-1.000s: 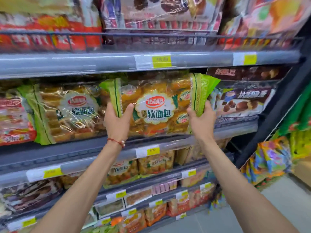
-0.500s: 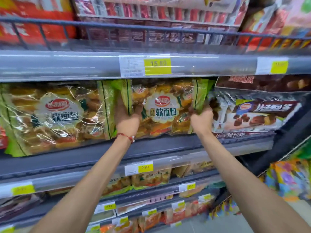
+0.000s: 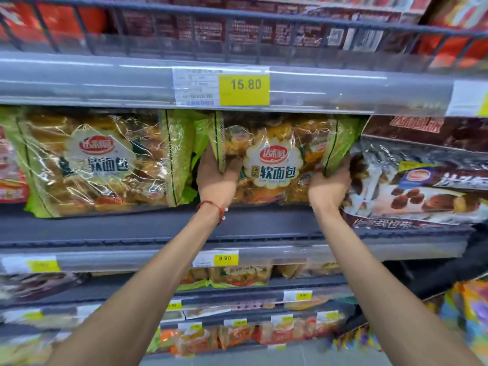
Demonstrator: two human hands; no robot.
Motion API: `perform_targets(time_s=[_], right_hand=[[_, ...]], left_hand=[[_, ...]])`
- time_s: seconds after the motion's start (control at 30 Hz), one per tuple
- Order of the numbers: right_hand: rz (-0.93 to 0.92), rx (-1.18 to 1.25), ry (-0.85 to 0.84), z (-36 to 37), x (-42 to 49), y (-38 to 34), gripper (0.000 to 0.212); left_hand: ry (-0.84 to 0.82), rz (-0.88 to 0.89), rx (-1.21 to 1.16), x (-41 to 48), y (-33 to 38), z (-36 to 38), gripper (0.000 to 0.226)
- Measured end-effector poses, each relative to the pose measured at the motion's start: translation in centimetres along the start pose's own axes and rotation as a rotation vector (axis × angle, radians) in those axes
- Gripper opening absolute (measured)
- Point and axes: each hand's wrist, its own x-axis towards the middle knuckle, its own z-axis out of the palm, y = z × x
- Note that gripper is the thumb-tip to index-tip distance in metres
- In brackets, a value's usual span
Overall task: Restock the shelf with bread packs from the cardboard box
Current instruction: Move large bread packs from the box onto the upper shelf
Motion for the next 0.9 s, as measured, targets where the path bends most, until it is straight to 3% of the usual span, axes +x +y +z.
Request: perform_targets(time_s=[0.13, 0.33, 0.53, 0.7, 0.9], right_hand=[[-0.003, -0.026, -0.03, 0.0, 0.2, -0.1, 0.081], [0.008, -0.039, -0.047, 0.1, 0.1, 0.3, 0.081], [-0.042, -0.112, -0.098, -0.4, -0.1, 0.6, 0.078], [-0.026, -0.133, -0.184, -1.4, -0.4, 0.2, 0.079], [-0.006, -0.121, -0.263, -2.7, -0.9, 0.0, 0.094]], left_hand=[[0.005, -0.015, 0.042, 1.0, 0.2, 0.1, 0.087], [-0.011, 0.167, 0.159, 1.1, -0.2, 0.1, 0.062], [-0.005, 0.206, 0.311, 1.9, -0.8, -0.9, 0.082], [0.001, 0.179, 0.305, 1.6, -0.6, -1.3, 0.078], [-0.007, 0.019, 0.083, 1.0, 1.2, -1.2, 0.1]])
